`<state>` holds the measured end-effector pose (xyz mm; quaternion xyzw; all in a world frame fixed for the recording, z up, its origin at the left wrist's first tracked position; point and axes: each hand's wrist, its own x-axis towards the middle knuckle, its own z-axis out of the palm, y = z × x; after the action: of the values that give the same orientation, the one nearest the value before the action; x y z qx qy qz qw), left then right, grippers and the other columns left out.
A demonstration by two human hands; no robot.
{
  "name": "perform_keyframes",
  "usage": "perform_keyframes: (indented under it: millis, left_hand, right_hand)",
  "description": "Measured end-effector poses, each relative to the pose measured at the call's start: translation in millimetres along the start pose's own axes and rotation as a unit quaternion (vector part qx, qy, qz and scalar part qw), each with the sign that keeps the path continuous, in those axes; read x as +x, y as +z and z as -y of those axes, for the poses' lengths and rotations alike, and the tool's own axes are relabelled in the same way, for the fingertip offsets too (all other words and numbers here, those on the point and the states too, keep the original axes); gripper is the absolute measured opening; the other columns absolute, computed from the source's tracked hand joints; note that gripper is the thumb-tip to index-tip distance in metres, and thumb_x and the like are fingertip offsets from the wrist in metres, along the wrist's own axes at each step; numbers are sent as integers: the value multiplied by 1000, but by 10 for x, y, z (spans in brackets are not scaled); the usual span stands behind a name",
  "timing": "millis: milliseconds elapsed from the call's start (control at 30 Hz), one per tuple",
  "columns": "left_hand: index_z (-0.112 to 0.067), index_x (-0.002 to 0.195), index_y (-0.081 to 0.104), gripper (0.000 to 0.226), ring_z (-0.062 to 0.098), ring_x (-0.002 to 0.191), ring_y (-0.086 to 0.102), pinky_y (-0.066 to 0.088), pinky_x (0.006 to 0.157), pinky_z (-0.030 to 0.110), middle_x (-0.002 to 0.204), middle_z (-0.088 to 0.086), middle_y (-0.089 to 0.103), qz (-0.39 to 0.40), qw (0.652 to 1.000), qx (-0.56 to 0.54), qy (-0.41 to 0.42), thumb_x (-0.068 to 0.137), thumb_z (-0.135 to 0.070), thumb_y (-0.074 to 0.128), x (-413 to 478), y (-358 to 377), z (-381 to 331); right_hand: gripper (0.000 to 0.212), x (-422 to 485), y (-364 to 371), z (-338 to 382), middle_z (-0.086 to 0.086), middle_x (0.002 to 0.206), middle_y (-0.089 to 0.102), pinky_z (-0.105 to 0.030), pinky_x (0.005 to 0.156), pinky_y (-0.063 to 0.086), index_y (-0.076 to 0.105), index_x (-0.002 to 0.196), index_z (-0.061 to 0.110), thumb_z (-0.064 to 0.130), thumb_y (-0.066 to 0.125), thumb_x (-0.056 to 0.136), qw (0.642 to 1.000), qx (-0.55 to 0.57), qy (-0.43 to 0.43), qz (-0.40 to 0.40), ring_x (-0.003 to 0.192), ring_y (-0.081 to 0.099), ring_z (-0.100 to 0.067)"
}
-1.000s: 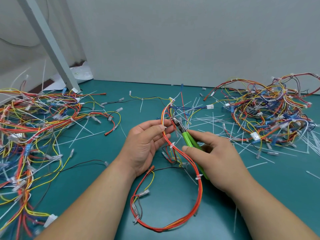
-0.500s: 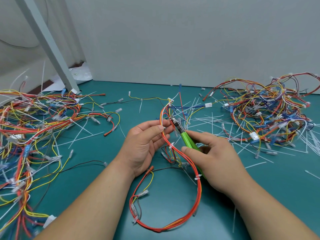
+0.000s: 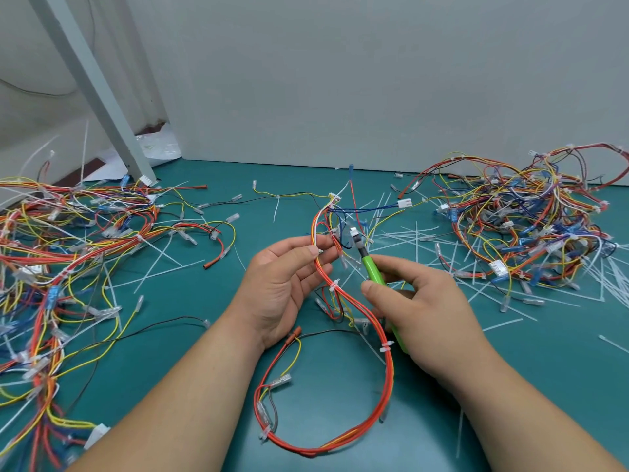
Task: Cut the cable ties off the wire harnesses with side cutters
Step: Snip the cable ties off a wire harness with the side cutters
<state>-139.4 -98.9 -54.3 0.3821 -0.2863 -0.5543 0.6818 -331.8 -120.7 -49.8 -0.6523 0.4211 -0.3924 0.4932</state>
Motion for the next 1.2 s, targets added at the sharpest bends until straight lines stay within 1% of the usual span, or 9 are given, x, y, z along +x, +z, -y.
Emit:
perform_keyframes:
  millis: [133, 367, 467, 533, 767, 867, 1033, 1133, 1200]
  left_hand:
    - [-9, 91, 75, 18, 21, 87, 73, 59, 71, 28, 107, 15, 74, -10, 1000, -2, -1, 75, -4, 67, 25, -13, 12]
    - [-7, 109, 64, 37, 19, 79, 68, 56, 68, 27, 106, 17, 70, -9, 1000, -11, -8, 72, -5, 59, 42, -19, -1]
    - [-6, 112, 62, 45, 19, 73, 65, 54, 63, 27, 100, 16, 70, -6, 1000, -20, -16, 68, -4, 53, 34, -13, -16]
    - [-7, 115, 60, 53, 19, 70, 62, 52, 63, 28, 94, 13, 68, -7, 999, -24, -22, 64, -4, 50, 25, -6, -28]
    - [-2, 123, 60, 72, 23, 73, 49, 42, 70, 36, 82, 13, 59, 25, 999, -13, -25, 55, -3, 38, -2, -3, -27]
    - [3, 127, 58, 79, 23, 73, 51, 42, 64, 34, 79, 13, 54, 48, 998, 12, -26, 52, -3, 38, -18, 1, -34]
    - [-1, 117, 59, 58, 19, 63, 45, 34, 64, 35, 73, 10, 41, 55, 998, 1, -26, 62, -16, 49, -22, 28, -51]
    - [-8, 110, 57, 42, 16, 56, 36, 31, 59, 31, 68, 6, 38, 1, 999, 48, -26, 85, -42, 59, -6, 82, -18]
    - [-6, 108, 59, 44, 15, 57, 37, 33, 58, 28, 72, 6, 44, -36, 998, 60, -9, 83, -42, 62, 8, 94, 16]
  right_hand:
    - [33, 22, -33, 22, 13, 90, 72, -21, 64, 52, 74, 107, 33, 36, 72, 74, 999, 32, -4, -27, 80, 69, -26]
    - [36, 103, -51, 35, 2, 84, 68, -34, 64, 51, 73, 104, 18, 34, 66, 72, 961, 236, 103, -104, 72, 64, -18]
    - [30, 110, -90, 57, -1, 87, 67, -36, 64, 52, 71, 111, 12, 31, 65, 88, 928, 330, 138, -105, 72, 63, -22]
    - [29, 109, -113, 69, -3, 89, 67, -35, 63, 54, 71, 112, 12, 31, 60, 93, 915, 363, 150, -92, 72, 63, -23]
    - [56, 100, -94, 81, -14, 118, 66, -38, 69, 52, 72, 115, 11, 40, 70, 66, 904, 383, 190, 33, 82, 69, -28]
    - [62, 91, -70, 88, -14, 128, 71, -39, 73, 50, 66, 125, 9, 40, 64, 73, 907, 367, 192, 72, 87, 69, -26]
    - [69, 86, -58, 88, -7, 123, 74, -38, 73, 49, 62, 132, 8, 40, 67, 71, 909, 368, 171, 96, 90, 69, -24]
    - [61, 85, -65, 85, -7, 126, 72, -39, 75, 46, 63, 133, 8, 37, 58, 79, 907, 380, 151, 100, 91, 65, -24]
    - [58, 84, -68, 90, -10, 133, 69, -39, 76, 44, 63, 132, 9, 36, 57, 81, 904, 393, 133, 99, 88, 65, -22]
